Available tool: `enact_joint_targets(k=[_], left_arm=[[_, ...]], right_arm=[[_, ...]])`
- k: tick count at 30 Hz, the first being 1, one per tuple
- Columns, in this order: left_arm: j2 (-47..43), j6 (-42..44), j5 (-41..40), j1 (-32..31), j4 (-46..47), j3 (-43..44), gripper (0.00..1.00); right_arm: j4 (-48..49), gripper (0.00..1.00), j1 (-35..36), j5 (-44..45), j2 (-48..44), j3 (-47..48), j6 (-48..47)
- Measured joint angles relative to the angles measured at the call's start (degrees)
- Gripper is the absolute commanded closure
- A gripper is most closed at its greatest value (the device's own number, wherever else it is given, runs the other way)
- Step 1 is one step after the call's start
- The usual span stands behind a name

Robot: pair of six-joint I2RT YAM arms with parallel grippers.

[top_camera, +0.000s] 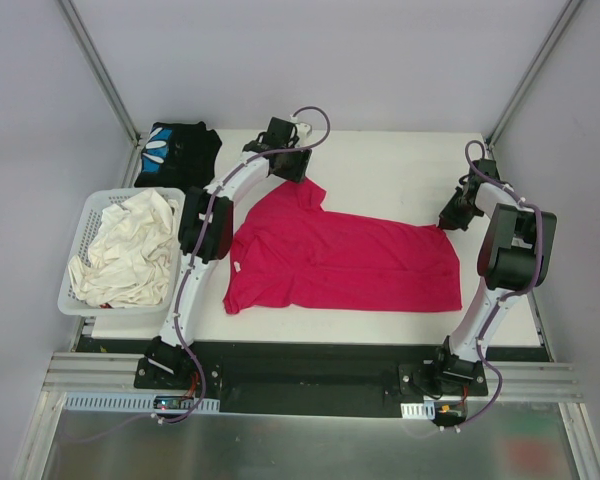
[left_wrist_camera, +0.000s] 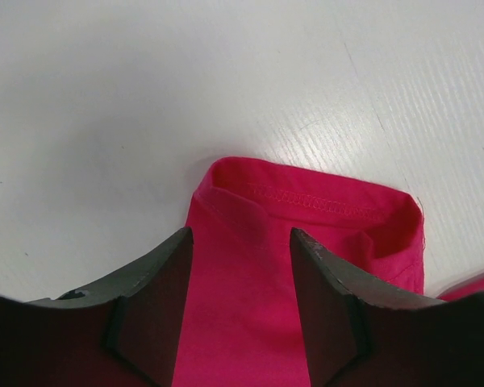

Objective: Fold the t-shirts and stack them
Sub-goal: Grap the side of the flattened tshirt furthest away from the robot with both arms

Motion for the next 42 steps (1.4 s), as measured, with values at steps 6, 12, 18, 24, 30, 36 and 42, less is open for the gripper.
enact_joint_targets(k=[6,12,18,24,30,36,42], left_arm=[[0.00,0.07,-0.17,0.00,0.33,0.00,0.48],[0.39,0.02,-0.52,0.00,1.11,0.76,0.41],[1.60,-0.07,-1.07,0.00,1.49,2.86,0.39],[1.81,2.05,-3.54,-0.02,1.40,3.98,0.50],[1.95,4.17,-6.05,-0.02,-0.72,4.66,0.55],[2.69,5.62,-6.49,-0.04,-3.50,5.05,0.48],[3.58,6.08,-6.45,-0.13,-5.14,6.19,0.45]], right_arm=[[0.00,0.99,-0.02,-0.02,0.00,0.00,-0.02],[0.00,0.99,-0.02,-0.09,0.00,0.00,-0.04],[-0.02,0.99,-0.02,-0.15,0.00,0.00,-0.07],[-0.02,0.99,-0.02,-0.35,-0.02,0.00,-0.15],[-0.07,0.99,-0.02,-0.52,-0.04,0.00,-0.24],[-0.39,0.99,-0.02,-0.61,-0.31,-0.02,-0.22],[-0.44,0.99,-0.02,-0.87,-0.33,-0.02,-0.22]])
